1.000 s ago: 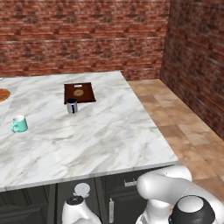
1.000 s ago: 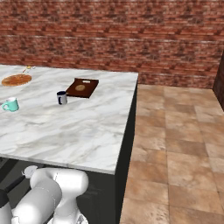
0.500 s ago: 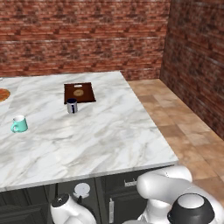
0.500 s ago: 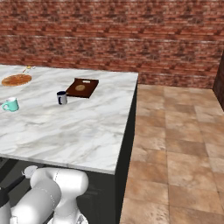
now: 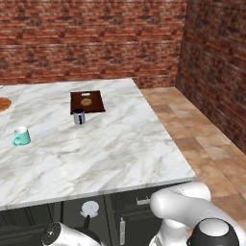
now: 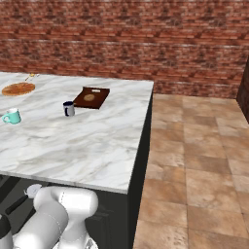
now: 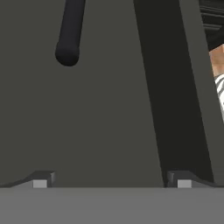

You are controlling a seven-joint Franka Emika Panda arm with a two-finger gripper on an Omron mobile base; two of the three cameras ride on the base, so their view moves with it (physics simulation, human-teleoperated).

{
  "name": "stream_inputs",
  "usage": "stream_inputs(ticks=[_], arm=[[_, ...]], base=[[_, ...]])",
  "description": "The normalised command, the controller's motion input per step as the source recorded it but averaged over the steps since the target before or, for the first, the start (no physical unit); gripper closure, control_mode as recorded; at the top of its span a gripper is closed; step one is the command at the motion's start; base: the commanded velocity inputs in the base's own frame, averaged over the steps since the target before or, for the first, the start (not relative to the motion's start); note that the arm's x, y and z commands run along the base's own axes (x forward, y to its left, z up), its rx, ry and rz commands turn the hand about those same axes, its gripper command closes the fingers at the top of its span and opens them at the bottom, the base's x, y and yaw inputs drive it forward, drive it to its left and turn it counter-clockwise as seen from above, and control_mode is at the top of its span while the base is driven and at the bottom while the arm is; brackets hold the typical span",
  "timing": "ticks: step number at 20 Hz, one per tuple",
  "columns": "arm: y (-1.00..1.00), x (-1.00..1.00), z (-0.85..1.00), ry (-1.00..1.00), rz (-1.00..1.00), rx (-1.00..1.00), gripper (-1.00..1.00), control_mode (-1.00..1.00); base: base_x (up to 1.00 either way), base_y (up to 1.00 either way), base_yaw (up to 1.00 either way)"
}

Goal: Take the pizza cutter from the drawer on the left and place it on the dining counter for cutting.

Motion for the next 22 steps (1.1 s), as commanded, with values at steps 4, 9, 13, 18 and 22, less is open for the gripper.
stream_inputs(ticks=[4, 9, 13, 18, 22], arm=[[-0.27, 0.21, 0.18, -0.19, 0.0, -0.01, -1.0, -1.0], [-0.28, 0.31, 0.2, -0.04, 0.0, 0.0, -1.0, -1.0], [-0.26, 0.43, 0.08, 0.0, 0.04, 0.01, -1.0, -1.0], [-0.15, 0.38, 0.02, 0.0, 0.08, 0.04, -1.0, -1.0], [-0.01, 0.38, 0.0, 0.0, 0.08, 0.03, -1.0, -1.0]], base=[[0.0, 0.0, 0.0], [0.0, 0.0, 0.0], [0.0, 0.0, 0.0], [0.0, 0.0, 0.0], [0.0, 0.0, 0.0]])
